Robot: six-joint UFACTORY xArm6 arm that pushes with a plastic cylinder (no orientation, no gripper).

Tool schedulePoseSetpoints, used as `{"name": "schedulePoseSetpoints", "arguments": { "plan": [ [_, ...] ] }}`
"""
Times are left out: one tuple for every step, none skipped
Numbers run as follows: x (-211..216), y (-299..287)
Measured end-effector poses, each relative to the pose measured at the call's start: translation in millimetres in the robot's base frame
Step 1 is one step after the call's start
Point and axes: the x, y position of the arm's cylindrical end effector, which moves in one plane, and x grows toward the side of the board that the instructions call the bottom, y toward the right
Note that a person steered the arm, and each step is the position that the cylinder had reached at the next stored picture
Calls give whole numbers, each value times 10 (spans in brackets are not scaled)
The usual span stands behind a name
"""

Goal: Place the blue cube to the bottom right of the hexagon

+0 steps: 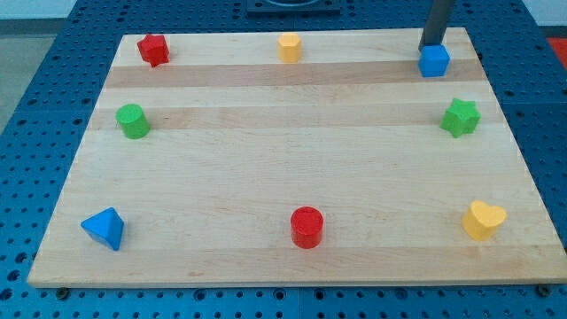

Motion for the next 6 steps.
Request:
{"name": "schedulePoseSetpoints", "arguments": {
  "plan": [
    [3, 0],
    [131, 26],
    [212, 146],
    [212, 472],
    [405, 519],
    [567, 382]
  ]
}}
